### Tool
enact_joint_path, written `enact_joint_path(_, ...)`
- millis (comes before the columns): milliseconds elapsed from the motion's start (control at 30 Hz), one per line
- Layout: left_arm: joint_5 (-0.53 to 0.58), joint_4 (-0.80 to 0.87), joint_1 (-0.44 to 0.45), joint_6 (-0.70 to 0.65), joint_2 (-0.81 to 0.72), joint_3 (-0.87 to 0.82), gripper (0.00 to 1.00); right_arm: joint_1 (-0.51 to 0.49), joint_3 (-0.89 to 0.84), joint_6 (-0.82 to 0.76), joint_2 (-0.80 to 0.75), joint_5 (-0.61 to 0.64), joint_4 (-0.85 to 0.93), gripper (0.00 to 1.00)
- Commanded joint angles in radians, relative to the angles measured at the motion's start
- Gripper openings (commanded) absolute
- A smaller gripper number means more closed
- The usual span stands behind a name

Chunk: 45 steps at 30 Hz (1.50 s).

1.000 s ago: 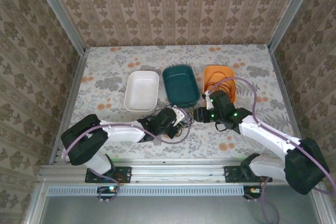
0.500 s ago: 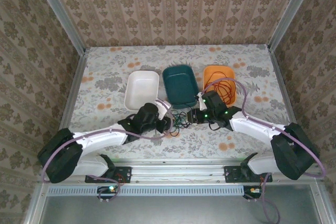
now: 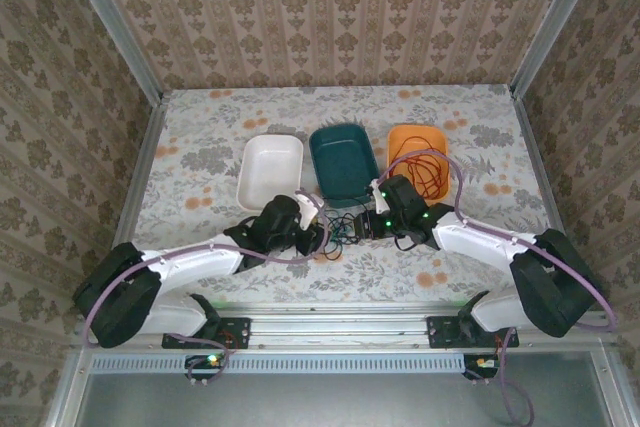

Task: Untangle the cables

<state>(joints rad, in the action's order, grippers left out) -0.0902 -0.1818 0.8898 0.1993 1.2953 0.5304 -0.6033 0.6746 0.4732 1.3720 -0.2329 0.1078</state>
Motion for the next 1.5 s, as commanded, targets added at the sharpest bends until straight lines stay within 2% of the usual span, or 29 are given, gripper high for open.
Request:
enact_joint_path(0,-0.025,0.029,0.021,-0.003,0.014,0.02,0.53,-0.008,0.017,-0.004,0.038,0.009,-0.02,0.38)
enact_joint_path(100,-0.019,0.053,0.043,-0.016,0.022,0.023,0.54,-0.009,0.02,0.004,0.074,0.002,-0.041,0.33)
enact_joint_path(233,-0.011,0.076,0.06,-0.026,0.022,0.023,0.56,-0.009,0.023,0.015,0.094,0.001,-0.053,0.12)
enact_joint_path(300,-0.011,0.069,0.063,-0.026,0.028,0.023,0.57,-0.01,0.022,0.015,0.075,0.014,-0.047,0.06)
enact_joint_path(500,-0.004,0.022,0.056,-0.028,0.105,0.034,0.57,-0.01,0.023,0.01,-0.067,0.089,0.006,0.02)
enact_joint_path(600,-0.007,-0.001,0.044,-0.022,0.152,0.037,0.53,-0.009,0.034,0.008,-0.155,0.146,0.052,0.02)
enact_joint_path(1000,-0.036,-0.067,0.029,0.007,0.265,0.021,0.24,-0.009,0.102,0.02,-0.505,0.603,0.183,0.01)
enact_joint_path(1300,-0.007,-0.088,0.029,0.03,0.272,-0.007,0.2,-0.006,0.205,-0.082,-0.682,0.981,0.199,0.0)
enact_joint_path(1467,0.002,-0.093,0.029,0.035,0.272,-0.016,0.21,0.005,0.247,-0.142,-0.763,1.102,0.151,0.0)
